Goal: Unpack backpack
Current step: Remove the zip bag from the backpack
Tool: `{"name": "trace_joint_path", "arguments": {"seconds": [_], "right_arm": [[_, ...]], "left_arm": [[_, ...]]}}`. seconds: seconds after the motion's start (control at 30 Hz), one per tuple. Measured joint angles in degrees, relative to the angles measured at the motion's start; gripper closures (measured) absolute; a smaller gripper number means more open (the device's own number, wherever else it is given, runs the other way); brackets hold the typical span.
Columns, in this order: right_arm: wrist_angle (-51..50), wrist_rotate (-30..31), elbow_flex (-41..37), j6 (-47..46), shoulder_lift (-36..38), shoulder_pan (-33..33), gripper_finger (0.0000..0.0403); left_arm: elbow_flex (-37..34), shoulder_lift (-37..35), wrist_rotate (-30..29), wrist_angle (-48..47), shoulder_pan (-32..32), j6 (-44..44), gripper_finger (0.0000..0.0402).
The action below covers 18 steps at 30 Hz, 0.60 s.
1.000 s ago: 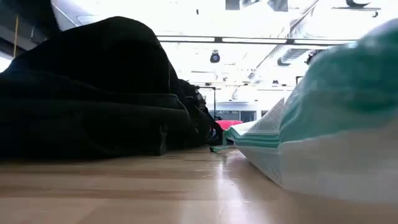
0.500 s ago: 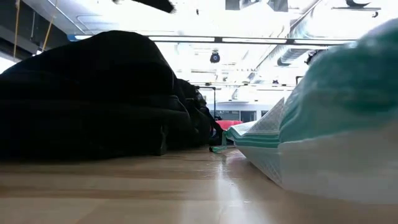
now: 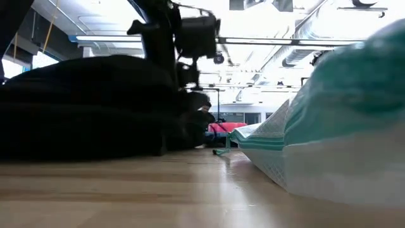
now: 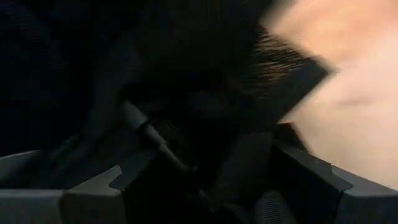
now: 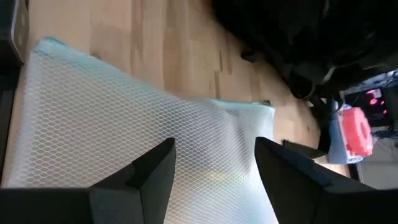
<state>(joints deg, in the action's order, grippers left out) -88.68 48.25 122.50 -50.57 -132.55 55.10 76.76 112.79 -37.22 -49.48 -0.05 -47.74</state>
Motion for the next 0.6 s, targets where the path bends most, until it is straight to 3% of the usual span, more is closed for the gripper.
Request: {"name": "trace_joint_path", "arguments": {"seconds": [0.13,0.37,0.47,0.6], "right_arm": [[0.0,3.8,0.0,-0.2,0.0,1.2,0.0199],[-0.8,4.6,0.0,-4.7,0.0,1.7,0.0199],[3.2,-3.8,0.0,-0.2,0.0,1.9,0.0199],[20.5,-18.3,0.0,13.0,0.0,3.4,0.0199]], "left_arm": [[-0.1,-1.7,-6.0,-5.7,2.1,1.3,0.0148],[-0.1,-10.2,-6.5,-7.1,-2.1,2.4,0.0148],[-0.1,-14.6,-6.6,-6.5,-6.8,1.4,0.0148],[-0.1,-17.4,-6.9,-2.9,-14.2,1.5,0.0148]]}}
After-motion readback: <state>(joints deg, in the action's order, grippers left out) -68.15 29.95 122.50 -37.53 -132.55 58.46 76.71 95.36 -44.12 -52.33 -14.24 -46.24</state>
